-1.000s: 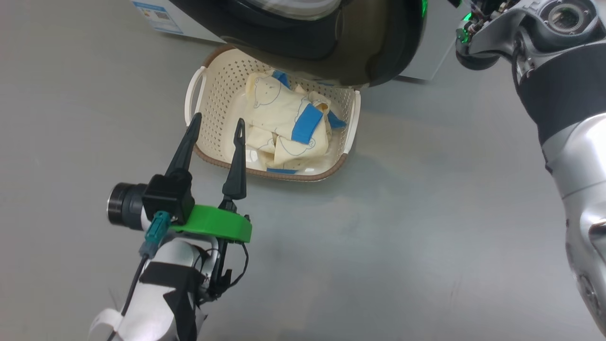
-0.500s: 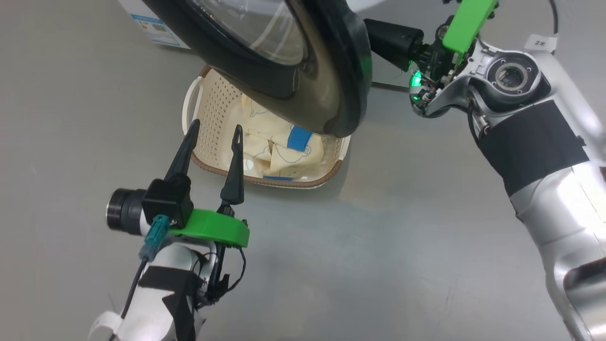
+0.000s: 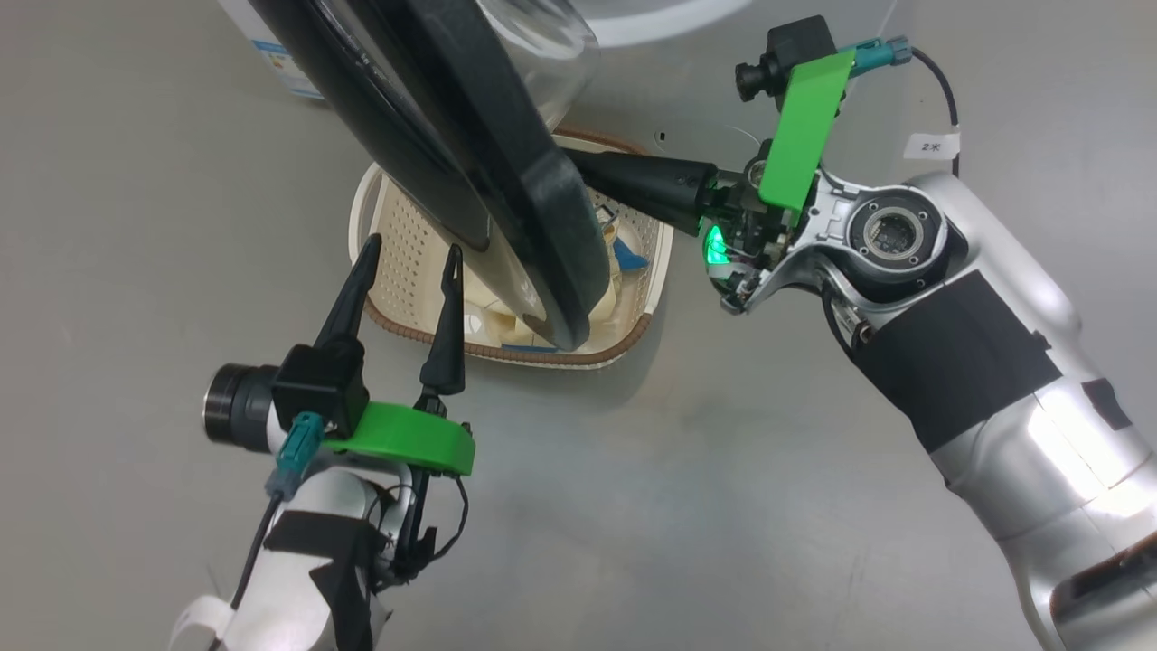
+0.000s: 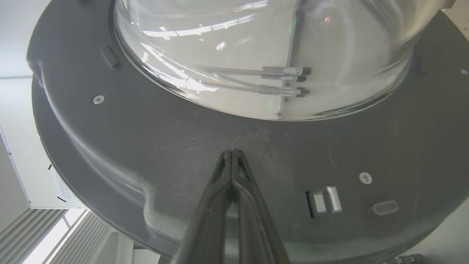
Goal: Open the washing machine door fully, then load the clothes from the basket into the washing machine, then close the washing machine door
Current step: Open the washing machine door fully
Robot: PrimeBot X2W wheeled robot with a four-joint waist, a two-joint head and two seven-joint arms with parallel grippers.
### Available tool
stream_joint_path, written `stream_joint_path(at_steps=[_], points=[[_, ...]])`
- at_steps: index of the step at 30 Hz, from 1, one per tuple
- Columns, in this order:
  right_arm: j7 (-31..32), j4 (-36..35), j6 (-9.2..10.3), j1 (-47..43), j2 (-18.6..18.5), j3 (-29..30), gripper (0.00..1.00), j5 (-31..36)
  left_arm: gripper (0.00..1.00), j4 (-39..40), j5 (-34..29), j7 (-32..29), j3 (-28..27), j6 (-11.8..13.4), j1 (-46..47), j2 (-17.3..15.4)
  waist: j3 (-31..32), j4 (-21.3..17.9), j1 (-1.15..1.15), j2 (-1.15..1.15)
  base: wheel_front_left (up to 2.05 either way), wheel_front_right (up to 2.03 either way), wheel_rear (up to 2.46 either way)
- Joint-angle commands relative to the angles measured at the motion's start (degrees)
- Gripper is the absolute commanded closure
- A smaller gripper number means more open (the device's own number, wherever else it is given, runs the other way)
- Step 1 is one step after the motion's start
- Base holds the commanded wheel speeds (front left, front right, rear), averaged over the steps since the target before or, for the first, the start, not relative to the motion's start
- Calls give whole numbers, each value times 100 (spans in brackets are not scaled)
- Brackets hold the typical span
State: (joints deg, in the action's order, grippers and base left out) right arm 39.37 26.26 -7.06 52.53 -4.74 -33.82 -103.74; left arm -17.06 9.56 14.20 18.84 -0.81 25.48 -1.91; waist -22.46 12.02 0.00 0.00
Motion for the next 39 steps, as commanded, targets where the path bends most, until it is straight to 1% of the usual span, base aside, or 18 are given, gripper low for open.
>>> stream_joint_path(at_steps=[1,8,16,20,23,27,28,29,30,31,32,34,35,39], points=[[-50,-253,-43,-65,175,-73,100,-51,0,151,-76,80,-189,-13,-11,-97,9,1,0,0,0,0,0],[-255,-386,-43,-159,105,-433,100,-275,0,126,-69,80,-183,-20,-16,-97,64,7,0,0,0,0,0],[-798,-379,-43,-108,-24,-627,100,-539,0,107,-104,80,-232,-34,-22,-97,88,-44,0,0,0,0,0],[-1341,-289,-43,-98,-95,-606,100,-599,0,69,-118,80,-264,-52,-26,-97,117,-99,0,0,0,0,0],[-1896,-226,-43,-98,-188,-517,100,-559,0,43,-126,80,-290,-61,-32,-97,154,-143,0,0,0,0,0],[-2728,-268,-43,-166,-400,-362,100,-330,0,17,-154,80,-343,-67,-64,-97,220,-216,0,0,0,0,0],[-2989,-271,-43,-183,-482,-334,100,-189,0,7,-167,80,-366,-68,-79,-97,241,-243,0,0,0,0,0],[-3236,-274,-43,-211,-551,-316,96,-51,0,-2,-184,80,-395,-72,-95,-98,260,-271,0,0,0,0,0],[-3455,-289,-43,-247,-619,-306,63,80,0,-9,-197,80,-422,-78,-111,-98,275,-295,0,0,0,0,0],[-3666,-286,-43,-285,-701,-309,28,229,0,-17,-209,80,-445,-87,-124,-98,288,-314,0,0,0,0,0],[-3880,-271,-43,-322,-792,-333,0,413,0,-25,-223,80,-468,-94,-138,-99,302,-338,0,0,0,0,0],[-4277,-234,-43,-415,-911,-340,0,680,0,-40,-253,80,-511,-109,-173,-103,325,-392,0,0,0,0,0],[-4277,-234,-43,-415,-911,-340,0,680,0,-40,-253,80,-511,-109,-173,-103,325,-392,0,0,0,0,0],[-5017,-69,-43,-560,-1170,-433,0,1376,0,-67,-304,80,-591,-130,-244,-108,390,-476,0,0,0,0,0]])
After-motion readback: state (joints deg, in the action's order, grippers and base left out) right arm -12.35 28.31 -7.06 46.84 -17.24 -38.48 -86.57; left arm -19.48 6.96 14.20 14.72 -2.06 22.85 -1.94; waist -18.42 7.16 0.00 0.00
